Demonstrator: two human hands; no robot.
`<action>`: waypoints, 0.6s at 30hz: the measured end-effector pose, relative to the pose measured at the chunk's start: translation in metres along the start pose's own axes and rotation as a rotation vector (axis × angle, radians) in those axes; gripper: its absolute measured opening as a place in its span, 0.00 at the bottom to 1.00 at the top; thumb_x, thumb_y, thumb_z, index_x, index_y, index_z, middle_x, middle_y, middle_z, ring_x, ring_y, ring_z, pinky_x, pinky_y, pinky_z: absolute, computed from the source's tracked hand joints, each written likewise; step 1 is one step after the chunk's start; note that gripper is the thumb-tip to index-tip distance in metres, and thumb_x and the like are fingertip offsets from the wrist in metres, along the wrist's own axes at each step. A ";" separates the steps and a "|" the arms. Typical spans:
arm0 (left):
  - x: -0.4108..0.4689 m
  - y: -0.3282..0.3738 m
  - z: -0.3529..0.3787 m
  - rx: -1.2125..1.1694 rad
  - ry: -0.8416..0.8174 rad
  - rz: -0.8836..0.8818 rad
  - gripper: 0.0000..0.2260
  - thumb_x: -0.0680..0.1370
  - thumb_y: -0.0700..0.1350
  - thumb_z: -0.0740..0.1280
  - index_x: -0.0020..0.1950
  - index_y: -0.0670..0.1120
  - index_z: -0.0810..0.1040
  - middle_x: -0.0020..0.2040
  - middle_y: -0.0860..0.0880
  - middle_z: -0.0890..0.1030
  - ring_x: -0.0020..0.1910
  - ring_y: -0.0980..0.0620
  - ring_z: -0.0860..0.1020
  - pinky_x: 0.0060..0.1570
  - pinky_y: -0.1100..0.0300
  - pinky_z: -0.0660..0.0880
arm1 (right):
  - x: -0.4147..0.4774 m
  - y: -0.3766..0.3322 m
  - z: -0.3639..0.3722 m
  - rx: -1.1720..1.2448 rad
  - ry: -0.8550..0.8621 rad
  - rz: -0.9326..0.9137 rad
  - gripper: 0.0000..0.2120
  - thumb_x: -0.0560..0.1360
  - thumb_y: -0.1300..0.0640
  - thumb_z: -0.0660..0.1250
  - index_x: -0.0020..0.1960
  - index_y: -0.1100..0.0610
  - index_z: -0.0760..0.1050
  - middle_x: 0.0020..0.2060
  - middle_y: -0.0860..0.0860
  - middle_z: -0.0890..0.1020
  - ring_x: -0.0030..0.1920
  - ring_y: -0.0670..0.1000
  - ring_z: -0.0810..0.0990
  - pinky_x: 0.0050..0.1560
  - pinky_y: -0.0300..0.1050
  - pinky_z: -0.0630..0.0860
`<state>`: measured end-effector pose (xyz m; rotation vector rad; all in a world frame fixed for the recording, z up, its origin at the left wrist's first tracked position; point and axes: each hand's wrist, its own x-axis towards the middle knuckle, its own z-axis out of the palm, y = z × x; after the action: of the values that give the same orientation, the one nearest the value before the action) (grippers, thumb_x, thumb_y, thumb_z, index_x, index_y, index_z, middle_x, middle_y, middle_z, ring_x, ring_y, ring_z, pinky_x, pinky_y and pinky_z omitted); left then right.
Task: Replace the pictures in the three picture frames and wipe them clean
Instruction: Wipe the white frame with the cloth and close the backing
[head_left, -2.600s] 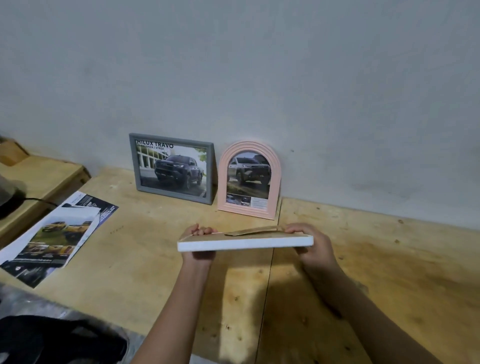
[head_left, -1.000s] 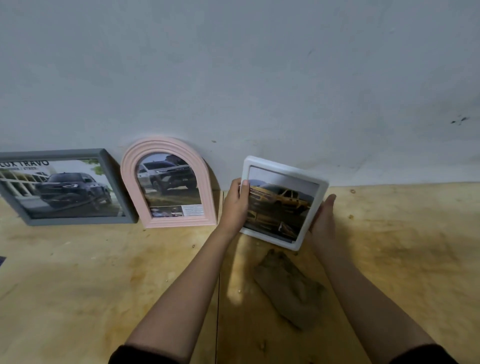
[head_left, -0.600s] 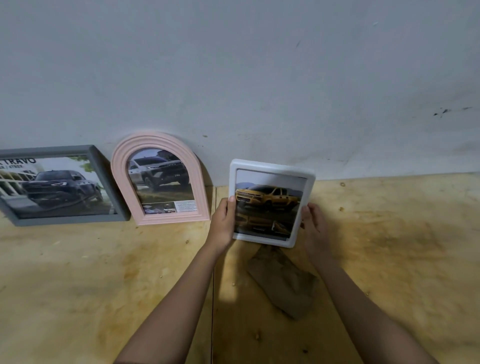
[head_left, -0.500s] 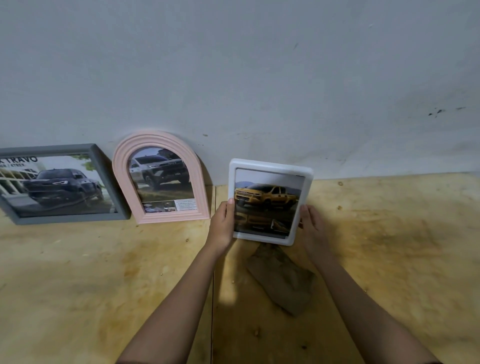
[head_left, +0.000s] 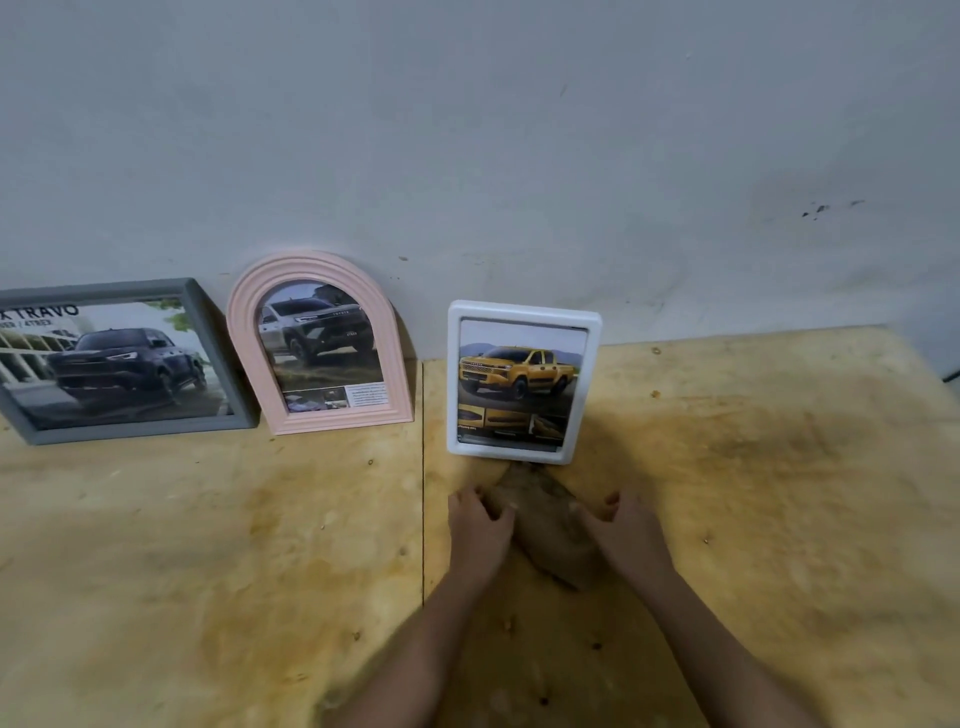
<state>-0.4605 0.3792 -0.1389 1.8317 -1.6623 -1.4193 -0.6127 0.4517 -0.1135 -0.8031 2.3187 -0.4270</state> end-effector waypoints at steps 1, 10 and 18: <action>0.000 0.000 0.000 0.009 -0.024 -0.001 0.27 0.75 0.47 0.68 0.71 0.42 0.63 0.67 0.45 0.67 0.65 0.47 0.69 0.65 0.51 0.70 | -0.005 0.000 0.002 0.017 -0.022 0.010 0.23 0.72 0.46 0.69 0.59 0.58 0.70 0.54 0.54 0.74 0.48 0.49 0.72 0.37 0.38 0.69; -0.007 -0.011 -0.007 0.055 -0.093 0.056 0.11 0.74 0.45 0.68 0.53 0.45 0.71 0.54 0.45 0.73 0.51 0.50 0.72 0.48 0.60 0.72 | -0.027 0.012 0.006 0.225 -0.025 -0.040 0.10 0.70 0.59 0.70 0.38 0.54 0.68 0.42 0.56 0.73 0.39 0.50 0.70 0.32 0.40 0.64; -0.039 -0.031 -0.046 -0.019 -0.310 0.169 0.05 0.76 0.42 0.65 0.44 0.46 0.69 0.42 0.47 0.71 0.41 0.52 0.70 0.40 0.61 0.68 | -0.062 -0.002 0.010 0.209 -0.173 -0.233 0.07 0.72 0.61 0.67 0.50 0.57 0.75 0.44 0.51 0.77 0.46 0.49 0.75 0.42 0.36 0.71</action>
<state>-0.3997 0.4046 -0.1221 1.4768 -1.8873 -1.7022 -0.5671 0.4893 -0.0915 -0.9693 1.9906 -0.6624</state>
